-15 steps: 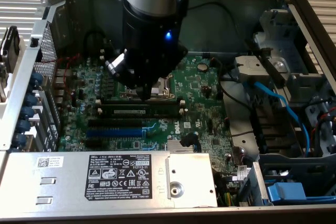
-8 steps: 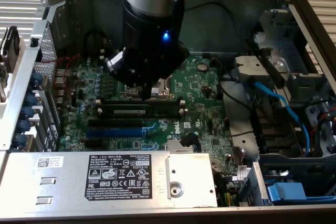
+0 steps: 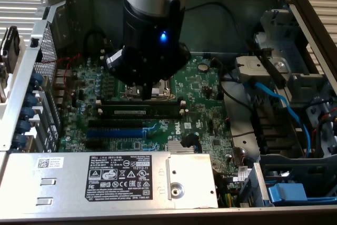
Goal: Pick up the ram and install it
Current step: 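Press down the ram until it locks into place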
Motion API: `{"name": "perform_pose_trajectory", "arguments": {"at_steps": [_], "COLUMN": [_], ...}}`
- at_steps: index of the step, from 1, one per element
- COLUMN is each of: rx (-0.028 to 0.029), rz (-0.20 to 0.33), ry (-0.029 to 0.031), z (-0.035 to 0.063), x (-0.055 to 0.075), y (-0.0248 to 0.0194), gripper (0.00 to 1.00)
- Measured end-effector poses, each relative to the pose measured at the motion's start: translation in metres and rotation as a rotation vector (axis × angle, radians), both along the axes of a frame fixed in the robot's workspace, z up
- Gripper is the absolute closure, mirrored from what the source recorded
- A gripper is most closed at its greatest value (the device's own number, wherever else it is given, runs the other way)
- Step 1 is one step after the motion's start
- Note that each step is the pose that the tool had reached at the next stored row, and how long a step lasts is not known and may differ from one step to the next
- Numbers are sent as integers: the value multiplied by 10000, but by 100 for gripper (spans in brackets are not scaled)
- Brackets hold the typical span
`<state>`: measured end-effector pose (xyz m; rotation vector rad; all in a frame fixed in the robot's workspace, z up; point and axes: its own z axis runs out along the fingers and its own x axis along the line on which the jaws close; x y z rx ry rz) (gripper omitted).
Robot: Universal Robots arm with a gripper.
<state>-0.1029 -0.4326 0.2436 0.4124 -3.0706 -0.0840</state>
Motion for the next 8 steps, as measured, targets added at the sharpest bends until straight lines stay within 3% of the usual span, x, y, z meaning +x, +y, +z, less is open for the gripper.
{"name": "perform_pose_trajectory", "arguments": {"at_steps": [8], "rx": [5], "rz": [-734], "ry": [0], "z": [0], "x": [0], "y": [-1], "gripper": [90]}}
